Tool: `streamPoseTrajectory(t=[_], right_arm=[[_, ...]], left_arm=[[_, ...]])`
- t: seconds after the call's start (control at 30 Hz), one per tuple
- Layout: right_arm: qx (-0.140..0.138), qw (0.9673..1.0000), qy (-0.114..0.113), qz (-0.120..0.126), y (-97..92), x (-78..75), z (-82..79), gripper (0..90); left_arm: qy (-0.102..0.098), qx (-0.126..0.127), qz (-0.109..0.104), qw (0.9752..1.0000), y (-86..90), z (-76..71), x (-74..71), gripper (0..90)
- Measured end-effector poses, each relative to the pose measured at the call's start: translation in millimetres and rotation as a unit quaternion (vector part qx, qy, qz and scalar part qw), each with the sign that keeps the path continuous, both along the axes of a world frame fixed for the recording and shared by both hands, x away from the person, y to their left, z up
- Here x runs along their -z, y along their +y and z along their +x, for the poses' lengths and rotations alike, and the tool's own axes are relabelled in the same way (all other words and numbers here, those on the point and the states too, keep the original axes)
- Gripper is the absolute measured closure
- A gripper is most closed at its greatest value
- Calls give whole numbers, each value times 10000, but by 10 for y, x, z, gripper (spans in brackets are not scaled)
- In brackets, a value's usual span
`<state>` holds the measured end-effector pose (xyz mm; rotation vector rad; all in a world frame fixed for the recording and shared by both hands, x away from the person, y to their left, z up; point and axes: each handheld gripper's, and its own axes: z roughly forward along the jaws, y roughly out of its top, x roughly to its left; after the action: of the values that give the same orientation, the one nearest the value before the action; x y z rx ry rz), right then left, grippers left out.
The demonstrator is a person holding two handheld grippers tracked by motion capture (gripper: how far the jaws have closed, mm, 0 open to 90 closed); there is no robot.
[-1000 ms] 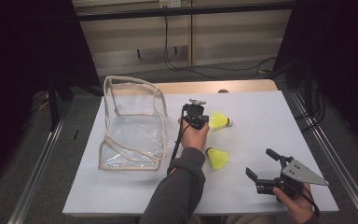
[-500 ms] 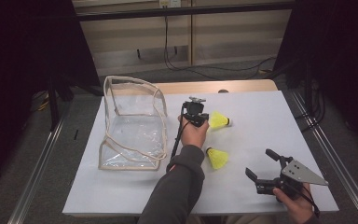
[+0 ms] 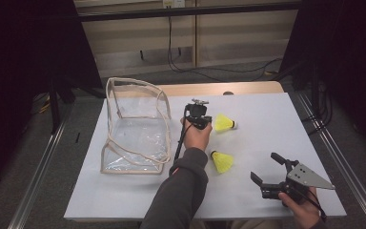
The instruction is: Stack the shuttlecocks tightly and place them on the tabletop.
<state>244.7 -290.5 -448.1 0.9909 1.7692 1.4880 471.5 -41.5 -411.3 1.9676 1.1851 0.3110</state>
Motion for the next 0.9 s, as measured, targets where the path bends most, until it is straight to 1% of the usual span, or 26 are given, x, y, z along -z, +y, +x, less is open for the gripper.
streamPoseTrajectory(t=[0.1,0.43,0.9], right_arm=[[-6,10000,-11,-8,1,-2,0,23],[2,10000,-33,-23,-6,-4,1,23],[-10,10000,-25,-11,-5,-7,-2,23]], left_arm=[[3,4,41,10000,10,6,8,874],[-12,-12,59,10000,19,7,4,872],[33,-4,63,10000,10,0,6,872]])
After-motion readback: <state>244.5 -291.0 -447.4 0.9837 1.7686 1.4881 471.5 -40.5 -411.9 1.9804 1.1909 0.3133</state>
